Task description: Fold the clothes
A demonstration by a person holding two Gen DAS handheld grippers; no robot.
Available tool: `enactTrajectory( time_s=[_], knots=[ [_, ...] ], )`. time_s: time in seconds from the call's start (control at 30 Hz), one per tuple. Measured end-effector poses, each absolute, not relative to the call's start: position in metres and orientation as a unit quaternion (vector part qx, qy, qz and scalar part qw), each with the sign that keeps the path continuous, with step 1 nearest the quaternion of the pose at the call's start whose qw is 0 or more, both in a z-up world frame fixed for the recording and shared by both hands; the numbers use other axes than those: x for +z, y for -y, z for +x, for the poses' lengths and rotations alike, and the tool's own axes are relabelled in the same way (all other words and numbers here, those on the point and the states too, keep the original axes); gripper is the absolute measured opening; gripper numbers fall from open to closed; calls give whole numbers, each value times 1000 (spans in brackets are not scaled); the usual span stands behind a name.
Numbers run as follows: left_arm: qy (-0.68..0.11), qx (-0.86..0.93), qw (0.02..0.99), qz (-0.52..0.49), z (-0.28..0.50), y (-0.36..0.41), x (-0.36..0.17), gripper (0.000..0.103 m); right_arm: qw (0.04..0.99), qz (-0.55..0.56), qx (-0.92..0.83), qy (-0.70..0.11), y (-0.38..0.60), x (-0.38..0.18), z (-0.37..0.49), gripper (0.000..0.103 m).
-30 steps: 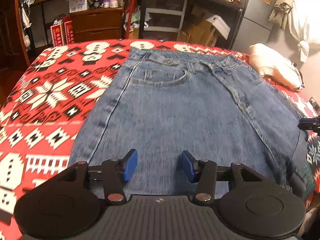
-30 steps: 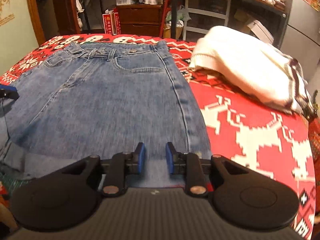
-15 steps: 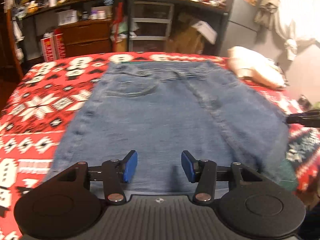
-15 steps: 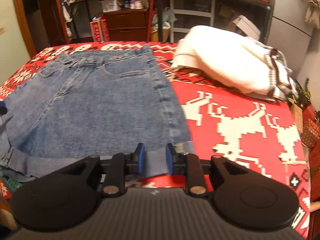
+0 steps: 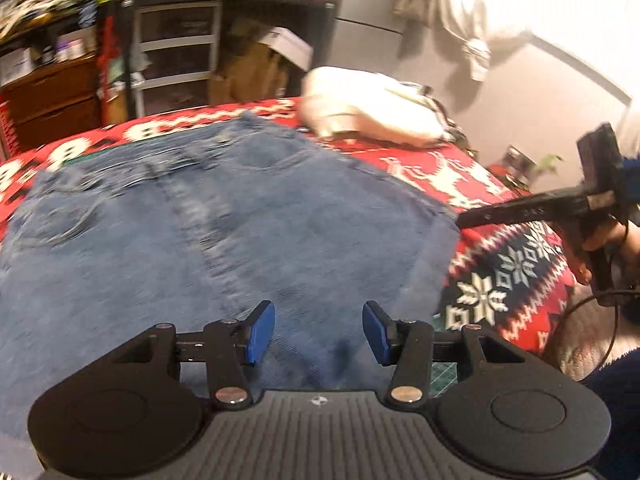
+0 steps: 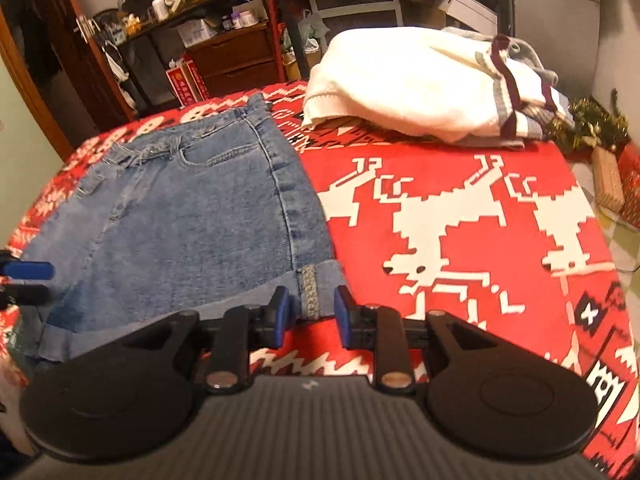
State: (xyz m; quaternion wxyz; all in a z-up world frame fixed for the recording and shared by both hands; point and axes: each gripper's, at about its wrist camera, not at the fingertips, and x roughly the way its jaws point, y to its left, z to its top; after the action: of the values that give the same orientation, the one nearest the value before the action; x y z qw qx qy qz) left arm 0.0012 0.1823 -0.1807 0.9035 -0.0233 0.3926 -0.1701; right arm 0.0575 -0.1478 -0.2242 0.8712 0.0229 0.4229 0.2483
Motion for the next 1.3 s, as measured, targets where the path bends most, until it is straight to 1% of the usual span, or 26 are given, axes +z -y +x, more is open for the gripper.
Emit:
enactTrajectory(
  time_s=[0.23, 0.5, 0.57, 0.67, 0.8, 0.87, 0.9, 0.93, 1.03, 1.1, 1.3],
  knots=[
    [-395, -215, 893, 13, 10, -139, -184, 48, 866, 97, 247, -424, 173, -236, 67, 28],
    [-382, -251, 887, 63, 23, -93, -183, 48, 824, 214, 283, -441, 177, -247, 78, 29],
    [-379, -263, 884, 81, 27, -79, -187, 48, 818, 243, 282, -439, 181, -247, 79, 23],
    [-374, -273, 878, 118, 32, -57, -194, 48, 814, 272, 274, -434, 187, -245, 79, 19],
    [-357, -262, 875, 197, 31, -34, -203, 48, 818, 282, 270, -423, 186, -241, 78, 17],
    [-345, -256, 872, 233, 29, -26, -205, 35, 816, 291, 272, -420, 187, -240, 79, 17],
    [-344, -254, 872, 240, 29, -26, -206, 23, 814, 295, 271, -420, 187, -240, 79, 17],
    [-342, -252, 871, 246, 29, -27, -207, 19, 813, 299, 271, -419, 188, -241, 80, 17],
    [-354, -251, 882, 185, 34, -42, -202, 13, 811, 307, 267, -421, 190, -244, 80, 18],
    [-356, -243, 890, 147, 36, -51, -197, 10, 816, 301, 259, -421, 192, -246, 76, 23],
    [-359, -228, 898, 115, 40, -65, -192, 10, 816, 310, 243, -422, 200, -252, 60, 24]
  ],
)
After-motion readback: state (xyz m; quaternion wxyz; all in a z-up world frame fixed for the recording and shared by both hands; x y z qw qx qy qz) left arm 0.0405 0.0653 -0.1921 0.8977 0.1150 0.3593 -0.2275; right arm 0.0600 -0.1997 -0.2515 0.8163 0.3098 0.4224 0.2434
